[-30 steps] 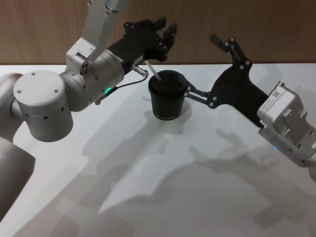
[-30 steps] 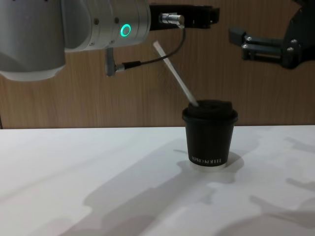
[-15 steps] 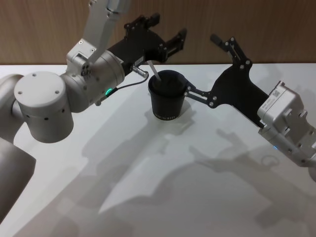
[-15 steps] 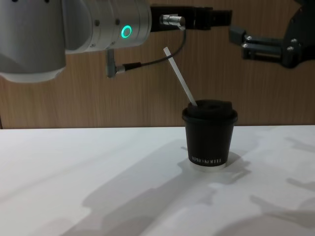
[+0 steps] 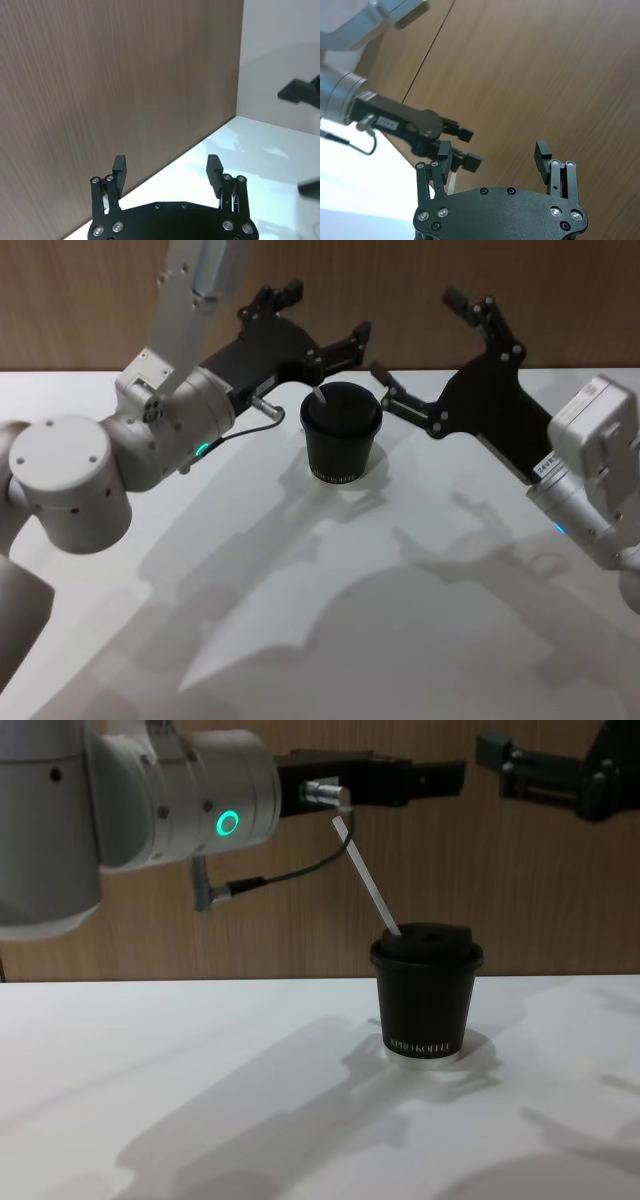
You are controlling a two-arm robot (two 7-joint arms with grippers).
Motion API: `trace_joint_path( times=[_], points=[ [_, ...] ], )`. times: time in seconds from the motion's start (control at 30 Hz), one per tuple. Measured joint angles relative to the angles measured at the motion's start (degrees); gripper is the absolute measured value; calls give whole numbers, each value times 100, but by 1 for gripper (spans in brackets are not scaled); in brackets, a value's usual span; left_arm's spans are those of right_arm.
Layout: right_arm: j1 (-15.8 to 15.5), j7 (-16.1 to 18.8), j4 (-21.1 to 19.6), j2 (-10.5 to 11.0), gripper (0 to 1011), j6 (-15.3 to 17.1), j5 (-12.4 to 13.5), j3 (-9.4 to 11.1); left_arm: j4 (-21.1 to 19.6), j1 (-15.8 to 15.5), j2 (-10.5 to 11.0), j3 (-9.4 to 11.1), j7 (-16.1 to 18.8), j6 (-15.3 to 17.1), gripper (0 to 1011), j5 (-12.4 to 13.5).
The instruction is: Pick up the straw with one hand, pass it to the other hand, and insert it into the cup.
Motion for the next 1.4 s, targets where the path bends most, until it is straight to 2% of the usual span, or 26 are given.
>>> trace_joint_path(
  times=[0.03, 0.1, 0.2, 0.53, 0.63, 0.77, 0.87, 0.9, 1.23, 1.4],
  points=[
    [0, 0, 0, 0, 1001, 0, 0, 0, 0, 0, 0, 0, 0, 0, 1002, 0],
    [-21, 8, -40, -58, 1001, 112, 201, 44, -16, 59, 29, -24, 3, -57, 1003, 29],
    [-40, 28, -74, -100, 1001, 201, 361, 79, -39, 130, 53, -58, 39, -135, 1003, 79],
    [-179, 130, -281, -313, 1001, 731, 1240, 276, -56, 333, 43, -212, 81, -450, 1003, 84],
    [-210, 140, -325, -358, 1001, 864, 1426, 318, -33, 384, 9, -279, 29, -575, 1003, 8],
    [-279, 146, -427, -454, 1001, 1162, 1852, 403, 7, 443, -29, -371, -132, -766, 1003, -158],
    [-316, 133, -486, -506, 1001, 1310, 2048, 443, 21, 463, -39, -412, -226, -833, 1003, -237],
    [-336, 119, -520, -536, 1001, 1428, 2201, 468, 30, 476, -40, -437, -302, -873, 1003, -300],
    [-475, -125, -771, -739, 1001, 2230, 3091, 630, 18, 522, 68, -486, -785, -961, 1003, -616],
    [-519, -252, -858, -805, 1001, 2526, 3390, 673, -19, 535, 138, -469, -925, -948, 1003, -695]
  ],
)
